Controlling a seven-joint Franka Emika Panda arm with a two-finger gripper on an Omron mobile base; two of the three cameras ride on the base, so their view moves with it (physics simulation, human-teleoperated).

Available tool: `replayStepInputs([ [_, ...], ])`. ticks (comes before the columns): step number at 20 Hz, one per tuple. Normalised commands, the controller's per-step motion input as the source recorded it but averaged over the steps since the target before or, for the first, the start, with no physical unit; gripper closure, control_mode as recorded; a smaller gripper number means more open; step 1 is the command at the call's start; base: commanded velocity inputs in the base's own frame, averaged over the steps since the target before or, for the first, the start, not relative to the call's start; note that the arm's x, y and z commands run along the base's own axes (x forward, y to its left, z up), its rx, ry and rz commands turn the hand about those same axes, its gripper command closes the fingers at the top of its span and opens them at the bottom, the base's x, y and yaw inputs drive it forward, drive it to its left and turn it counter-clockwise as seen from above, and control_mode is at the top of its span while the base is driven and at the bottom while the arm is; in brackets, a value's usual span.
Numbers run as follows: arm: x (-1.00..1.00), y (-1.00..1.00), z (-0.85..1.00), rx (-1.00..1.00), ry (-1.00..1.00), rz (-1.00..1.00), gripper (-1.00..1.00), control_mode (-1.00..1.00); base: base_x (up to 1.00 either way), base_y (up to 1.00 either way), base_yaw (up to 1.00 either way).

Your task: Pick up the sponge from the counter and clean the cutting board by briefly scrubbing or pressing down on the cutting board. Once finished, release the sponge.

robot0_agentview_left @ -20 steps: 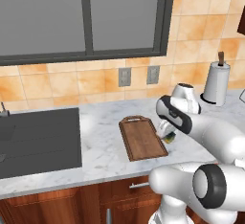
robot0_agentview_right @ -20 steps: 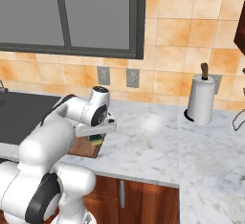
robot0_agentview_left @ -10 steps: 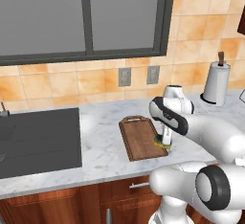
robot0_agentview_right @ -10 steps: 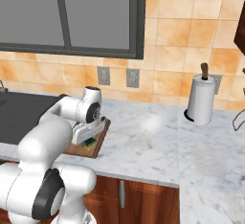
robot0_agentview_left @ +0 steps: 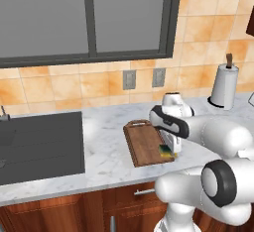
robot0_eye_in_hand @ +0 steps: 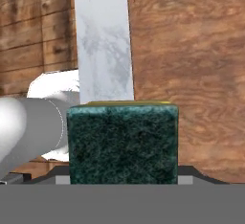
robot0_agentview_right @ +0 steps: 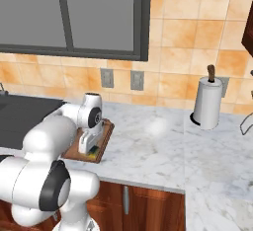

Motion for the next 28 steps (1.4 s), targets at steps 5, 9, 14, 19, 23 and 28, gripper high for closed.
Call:
replayStepInputs([
  [5,-0.02,0.09,-0.25,0.00,0.00,0.06,1.00,-1.00,0.00,0.00,0.00],
  [9,0.00,0.09,-0.08,0.00,0.00,0.00,1.00,-1.00,0.00,0.00,0.00],
  [14,0.02,0.08,-0.12,-0.01,0.00,0.00,1.00,-1.00,0.00,0.00,0.00],
  [19,0.07,0.04,-0.18,-0.03,0.00,0.00,1.00,-1.00,0.00,0.00,0.00],
  [23,0.13,0.00,-0.17,-0.04,0.00,0.00,1.00,-1.00,0.00,0.00,0.00],
  [28,0.16,0.00,-0.13,-0.04,0.00,0.00,1.00,-1.00,0.00,0.00,0.00],
])
